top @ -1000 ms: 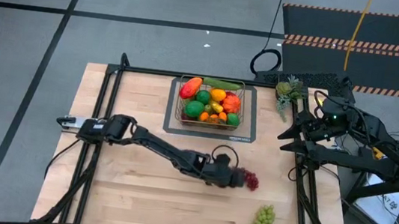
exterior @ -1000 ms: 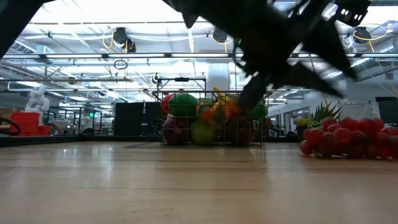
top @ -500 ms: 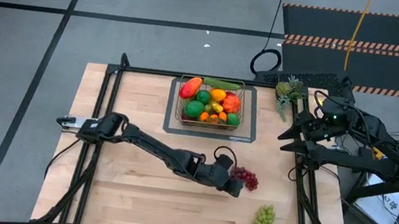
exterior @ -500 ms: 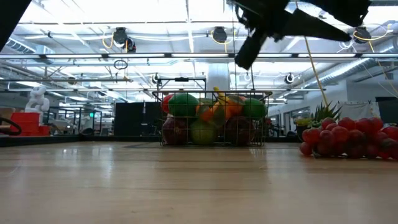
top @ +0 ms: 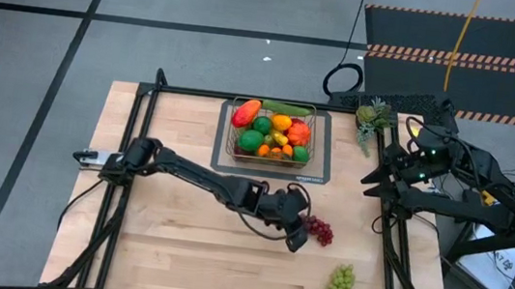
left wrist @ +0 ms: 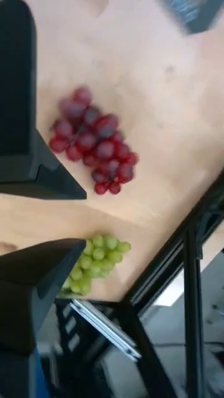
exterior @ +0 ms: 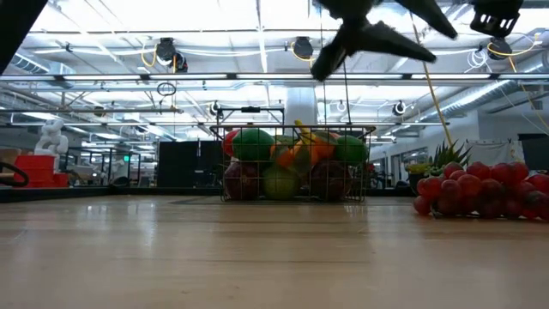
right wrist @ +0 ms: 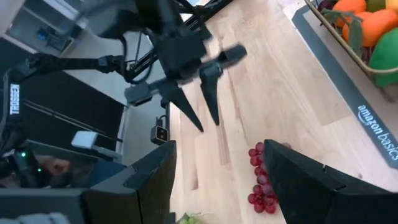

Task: Build produce basket
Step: Put the red grapes into the brown wire basket

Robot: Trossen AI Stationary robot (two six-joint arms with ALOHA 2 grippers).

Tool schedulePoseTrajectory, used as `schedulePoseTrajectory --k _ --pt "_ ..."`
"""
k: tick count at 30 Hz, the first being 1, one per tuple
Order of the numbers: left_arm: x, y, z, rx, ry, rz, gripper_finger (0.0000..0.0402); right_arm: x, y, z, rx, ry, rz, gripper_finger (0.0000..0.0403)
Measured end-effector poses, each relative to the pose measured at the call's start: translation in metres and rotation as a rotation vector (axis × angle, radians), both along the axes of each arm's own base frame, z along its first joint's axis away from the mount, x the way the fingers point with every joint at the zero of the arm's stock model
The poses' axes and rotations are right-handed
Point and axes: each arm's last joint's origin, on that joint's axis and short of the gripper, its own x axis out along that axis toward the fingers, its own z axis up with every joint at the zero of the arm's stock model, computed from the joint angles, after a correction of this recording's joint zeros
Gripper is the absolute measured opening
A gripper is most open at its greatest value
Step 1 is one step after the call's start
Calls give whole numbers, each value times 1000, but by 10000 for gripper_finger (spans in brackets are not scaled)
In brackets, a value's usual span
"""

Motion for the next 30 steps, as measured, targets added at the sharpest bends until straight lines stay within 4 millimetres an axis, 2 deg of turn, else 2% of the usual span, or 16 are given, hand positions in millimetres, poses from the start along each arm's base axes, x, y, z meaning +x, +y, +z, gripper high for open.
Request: schedulePoseTrajectory --k 5,9,20,22,30 --pt "-4 9 21 206 78 -94 153 0 -1 0 30 24 -62 233" --pt "-6 16 25 340 110 -187 187 1 -4 -1 34 55 -200 233" --pt "-16 19 14 539 236 -387 266 2 -7 0 225 98 -397 233" --pt "-15 19 12 563 229 -409 270 2 -8 0 239 103 -437 233" --pt "-14 21 -25 607 192 -439 251 2 -10 0 282 113 -551 233"
